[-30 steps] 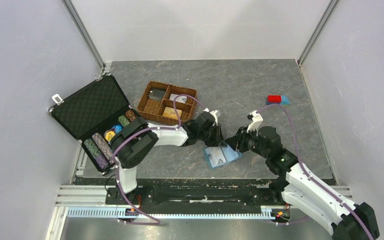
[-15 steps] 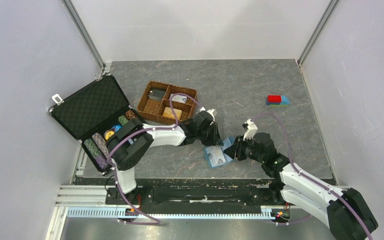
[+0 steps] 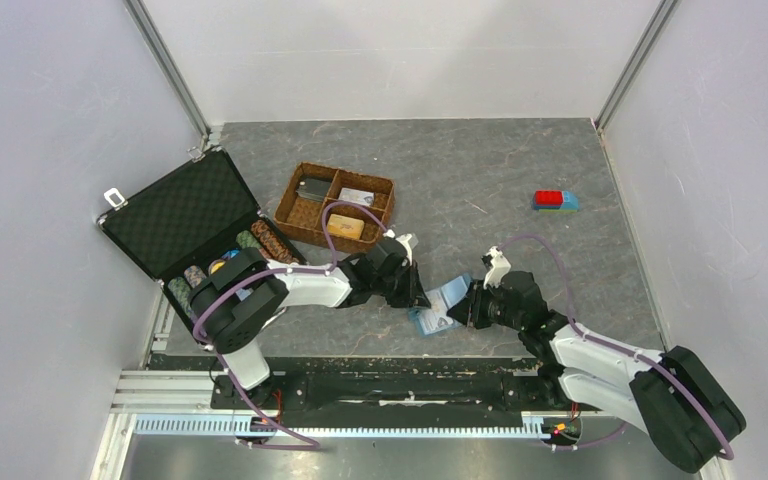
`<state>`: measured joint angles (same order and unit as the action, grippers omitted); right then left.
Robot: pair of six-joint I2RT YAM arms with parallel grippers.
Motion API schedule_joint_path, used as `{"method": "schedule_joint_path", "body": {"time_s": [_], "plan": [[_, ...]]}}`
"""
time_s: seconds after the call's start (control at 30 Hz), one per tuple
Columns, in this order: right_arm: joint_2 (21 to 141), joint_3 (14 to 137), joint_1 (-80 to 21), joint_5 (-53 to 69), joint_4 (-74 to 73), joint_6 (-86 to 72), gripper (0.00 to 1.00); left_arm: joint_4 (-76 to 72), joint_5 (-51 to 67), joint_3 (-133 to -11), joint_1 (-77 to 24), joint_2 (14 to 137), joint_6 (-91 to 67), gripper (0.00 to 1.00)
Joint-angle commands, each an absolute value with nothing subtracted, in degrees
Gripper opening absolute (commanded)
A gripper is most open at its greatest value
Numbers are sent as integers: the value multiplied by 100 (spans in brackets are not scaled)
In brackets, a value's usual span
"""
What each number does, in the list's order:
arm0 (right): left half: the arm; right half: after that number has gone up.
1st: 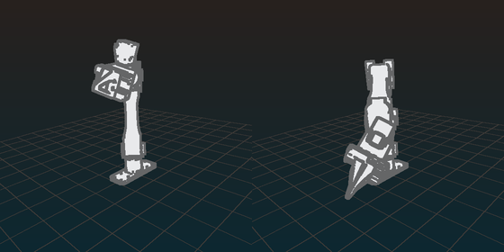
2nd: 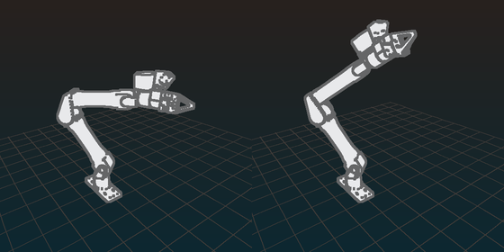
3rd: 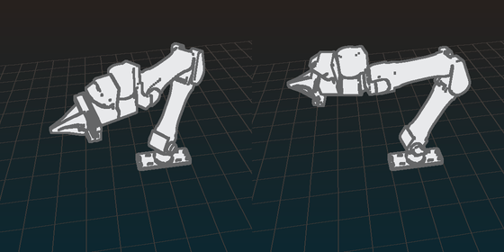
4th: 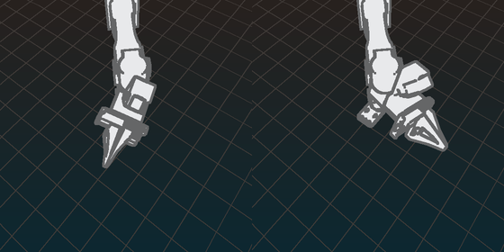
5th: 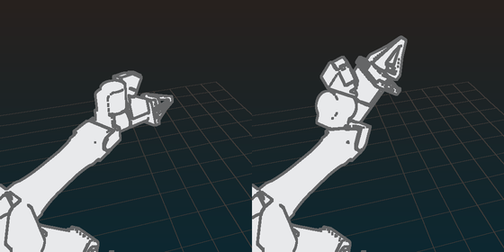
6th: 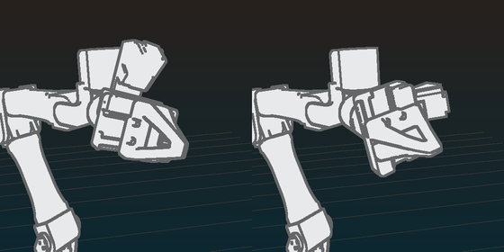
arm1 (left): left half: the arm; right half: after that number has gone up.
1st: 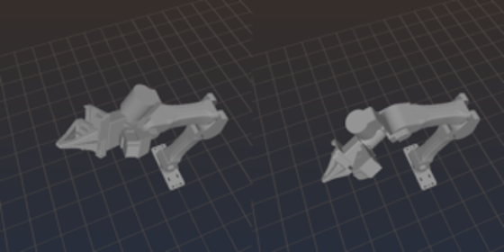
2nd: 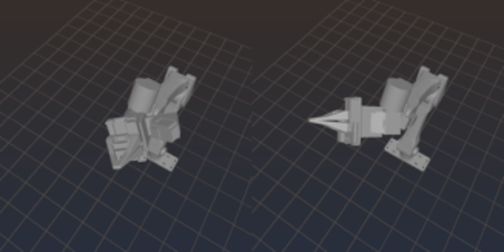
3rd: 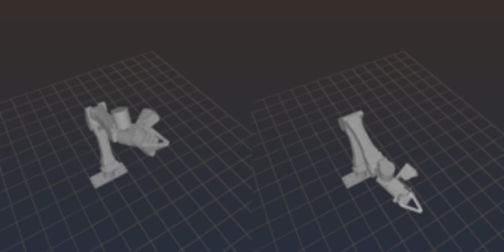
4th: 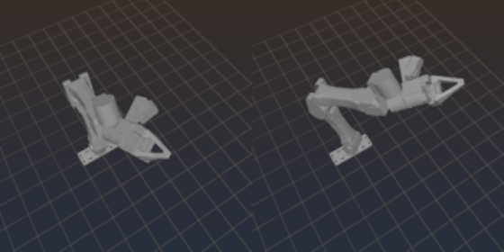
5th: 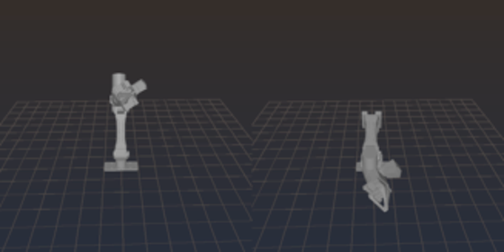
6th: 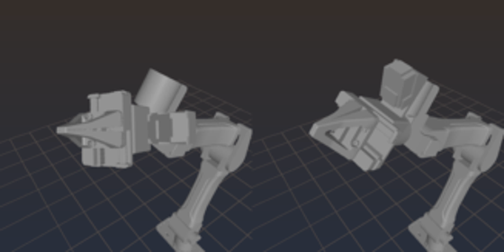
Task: Take the credit cards out of the card holder
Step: Remove the credit card from the card holder.
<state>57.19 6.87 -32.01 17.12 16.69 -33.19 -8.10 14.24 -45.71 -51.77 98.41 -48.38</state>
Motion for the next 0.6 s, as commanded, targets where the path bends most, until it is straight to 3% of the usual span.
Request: {"method": "schedule_joint_path", "body": {"time_s": [0.0,0.17,0.33,0.57], "plan": [[5788,783,-3174,1892,1940,-3327,23,-1031,1532,-4356,-5168,9665,-4804,18],[5901,804,-3090,2115,1955,-3256,24,-895,1482,-4271,-5170,9535,-4746,17],[5981,797,-3049,2335,2037,-3277,22,-648,1384,-4214,-5185,9244,-4702,24],[6033,831,-3023,2459,2116,-3287,21,-716,1408,-4120,-5229,9282,-4737,23]]}}
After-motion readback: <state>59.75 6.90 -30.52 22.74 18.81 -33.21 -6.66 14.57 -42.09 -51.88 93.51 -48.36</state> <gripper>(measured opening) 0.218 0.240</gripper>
